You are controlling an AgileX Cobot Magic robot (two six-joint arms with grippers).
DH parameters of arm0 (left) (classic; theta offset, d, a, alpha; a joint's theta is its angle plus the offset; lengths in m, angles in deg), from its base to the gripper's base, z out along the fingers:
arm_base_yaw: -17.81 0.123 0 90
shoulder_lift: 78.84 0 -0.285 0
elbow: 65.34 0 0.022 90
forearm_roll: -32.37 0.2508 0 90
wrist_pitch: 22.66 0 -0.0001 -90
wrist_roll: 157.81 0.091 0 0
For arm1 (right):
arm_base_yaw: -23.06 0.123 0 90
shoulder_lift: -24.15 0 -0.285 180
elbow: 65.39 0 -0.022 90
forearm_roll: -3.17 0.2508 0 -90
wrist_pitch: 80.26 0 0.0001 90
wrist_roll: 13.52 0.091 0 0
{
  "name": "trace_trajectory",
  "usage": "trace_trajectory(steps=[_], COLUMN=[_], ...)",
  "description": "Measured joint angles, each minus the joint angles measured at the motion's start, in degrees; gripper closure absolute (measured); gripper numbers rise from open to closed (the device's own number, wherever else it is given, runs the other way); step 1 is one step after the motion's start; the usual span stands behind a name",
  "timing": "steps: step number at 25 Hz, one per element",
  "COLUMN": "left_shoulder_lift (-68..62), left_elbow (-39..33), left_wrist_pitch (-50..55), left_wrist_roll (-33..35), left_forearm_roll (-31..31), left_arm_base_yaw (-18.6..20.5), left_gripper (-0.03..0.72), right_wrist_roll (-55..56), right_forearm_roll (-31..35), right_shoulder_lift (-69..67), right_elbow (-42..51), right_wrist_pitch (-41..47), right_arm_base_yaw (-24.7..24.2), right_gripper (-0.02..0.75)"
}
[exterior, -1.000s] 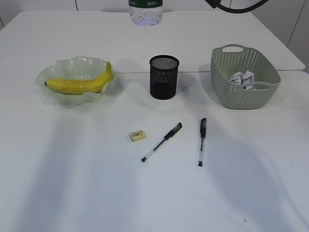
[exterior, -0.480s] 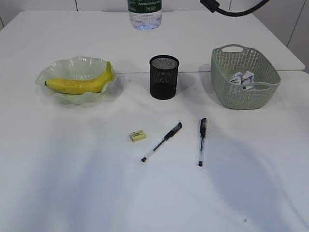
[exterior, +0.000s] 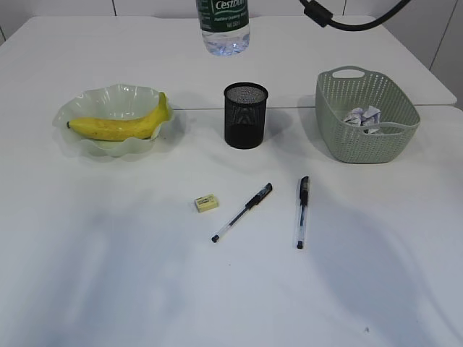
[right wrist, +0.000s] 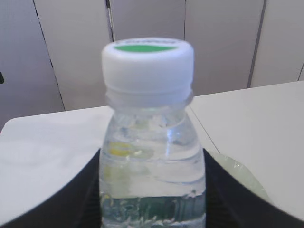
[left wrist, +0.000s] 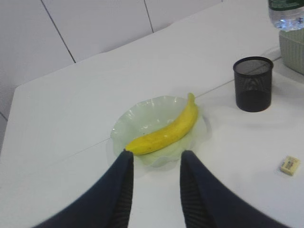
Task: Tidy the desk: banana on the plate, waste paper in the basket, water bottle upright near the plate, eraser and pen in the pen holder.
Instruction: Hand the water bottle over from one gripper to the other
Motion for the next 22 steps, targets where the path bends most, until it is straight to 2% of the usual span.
trace_trajectory(steps=[4,7,15,22], left_shoulder_lift=[1.1,1.2,0.7,0.6], left_elbow=[-3.4,-4.2,-9.6,-10.5], left_wrist_pitch=[-5.7,-6.8,-7.9,-8.1], left_wrist_roll=[7.9,12.8,14.5,14.7], left_forearm_roll=[-10.9,-16.1,-25.1,-29.3], left_arm_base_yaw=[0.0,0.0,0.0,0.0], left_gripper=[0.457,0.455,0.453,0.455], right_wrist_roll=[-0.1,-0.1,-0.2,-0.2], right_forearm_roll=[-0.4,-0.4,-0.4,-0.4], right_shoulder_lift=[0.0,0.0,0.0,0.0], right_elbow=[0.0,0.0,0.0,0.0], right_wrist_pitch=[0.0,0.0,0.0,0.1], right_arm_base_yaw=[0.0,0.0,0.4,1.2], right_gripper=[0.384,0.384,0.384,0.384])
